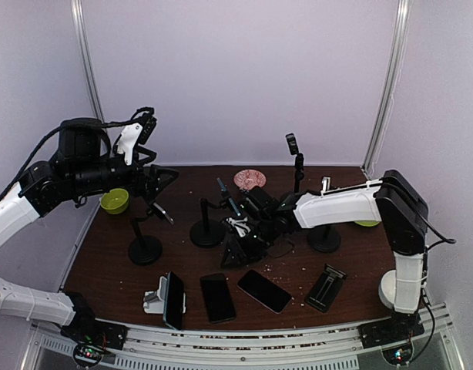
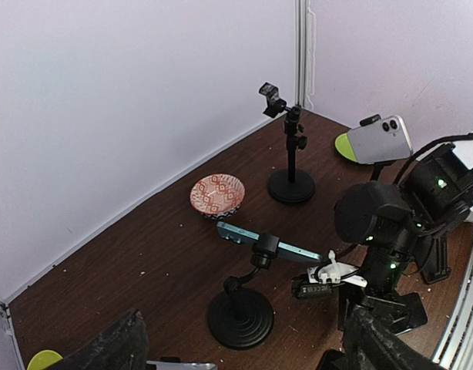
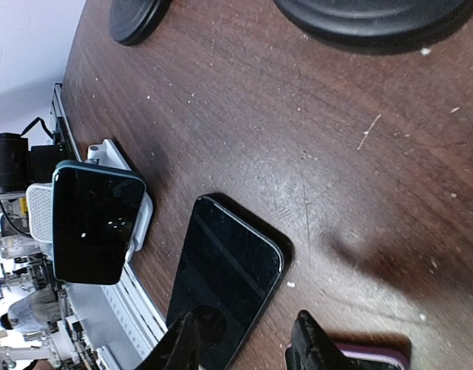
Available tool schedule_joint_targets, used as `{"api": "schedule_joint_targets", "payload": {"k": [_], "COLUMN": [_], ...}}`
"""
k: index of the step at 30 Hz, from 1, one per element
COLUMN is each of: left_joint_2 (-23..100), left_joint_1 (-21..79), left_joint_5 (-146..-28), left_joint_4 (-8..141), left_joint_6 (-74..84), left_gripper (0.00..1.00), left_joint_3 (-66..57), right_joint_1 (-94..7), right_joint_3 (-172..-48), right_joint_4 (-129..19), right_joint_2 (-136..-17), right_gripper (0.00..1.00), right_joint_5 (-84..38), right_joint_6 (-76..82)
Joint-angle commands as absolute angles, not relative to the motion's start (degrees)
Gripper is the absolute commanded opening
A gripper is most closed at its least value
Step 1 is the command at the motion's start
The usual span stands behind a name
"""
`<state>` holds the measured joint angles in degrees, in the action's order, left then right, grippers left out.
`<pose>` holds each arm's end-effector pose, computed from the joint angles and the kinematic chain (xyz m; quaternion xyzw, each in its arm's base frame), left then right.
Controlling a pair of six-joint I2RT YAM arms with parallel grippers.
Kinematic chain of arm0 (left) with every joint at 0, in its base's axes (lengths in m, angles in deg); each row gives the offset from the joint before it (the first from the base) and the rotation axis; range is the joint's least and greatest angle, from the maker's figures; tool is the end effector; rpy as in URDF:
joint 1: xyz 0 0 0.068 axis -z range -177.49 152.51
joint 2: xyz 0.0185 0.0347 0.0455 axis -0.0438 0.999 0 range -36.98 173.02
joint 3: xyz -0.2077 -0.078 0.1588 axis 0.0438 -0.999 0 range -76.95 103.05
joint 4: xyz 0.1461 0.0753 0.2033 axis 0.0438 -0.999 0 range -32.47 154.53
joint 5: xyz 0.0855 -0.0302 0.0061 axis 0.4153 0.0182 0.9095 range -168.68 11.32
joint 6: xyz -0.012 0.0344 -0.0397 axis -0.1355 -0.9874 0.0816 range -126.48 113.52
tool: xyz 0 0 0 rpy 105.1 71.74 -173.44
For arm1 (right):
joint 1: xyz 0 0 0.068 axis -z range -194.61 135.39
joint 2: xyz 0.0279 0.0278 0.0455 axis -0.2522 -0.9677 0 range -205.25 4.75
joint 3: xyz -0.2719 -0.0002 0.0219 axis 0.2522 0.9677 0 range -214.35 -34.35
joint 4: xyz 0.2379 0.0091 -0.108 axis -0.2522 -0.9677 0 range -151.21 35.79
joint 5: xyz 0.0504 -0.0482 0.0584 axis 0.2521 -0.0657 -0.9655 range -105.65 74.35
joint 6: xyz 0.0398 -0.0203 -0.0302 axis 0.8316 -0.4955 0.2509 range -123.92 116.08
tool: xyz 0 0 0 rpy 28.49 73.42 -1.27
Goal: Remove the phone from the phone stand
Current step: Place the phone at the corner of the board.
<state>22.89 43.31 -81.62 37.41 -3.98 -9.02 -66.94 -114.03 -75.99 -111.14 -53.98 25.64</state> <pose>0.1692 -0.1485 0.3998 0.2812 0.7642 -0.2334 0.5314 0.2406 0.3478 0.1681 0.2680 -0.8723 -0.4090 0.0102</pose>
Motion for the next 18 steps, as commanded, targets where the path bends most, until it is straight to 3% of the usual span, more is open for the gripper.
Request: {"api": "schedule_joint_targets", "payload": {"k": [1, 18], "left_joint_2": [23.37, 20.31], "left_joint_1": [42.93, 51.49], "left_joint_5": [-80.96, -74.85], "left_joint_4": [38.78, 27.75], "left_joint_6": [-4.62, 6.98], "left_gripper": [0.90, 0.88], "left_joint_3": [-7.72, -8.71], "right_joint_1": [-66.81, -67.33], "right_joint_3": [-117.06, -114.62], "right_joint_4": [-80.14, -80.59], "right_joint_2": [-105.84, -99.55], "right_gripper": [0.43, 0.45], "right_joint_5": [-49.83, -44.98], "right_joint_6": [22.04, 18.41]}}
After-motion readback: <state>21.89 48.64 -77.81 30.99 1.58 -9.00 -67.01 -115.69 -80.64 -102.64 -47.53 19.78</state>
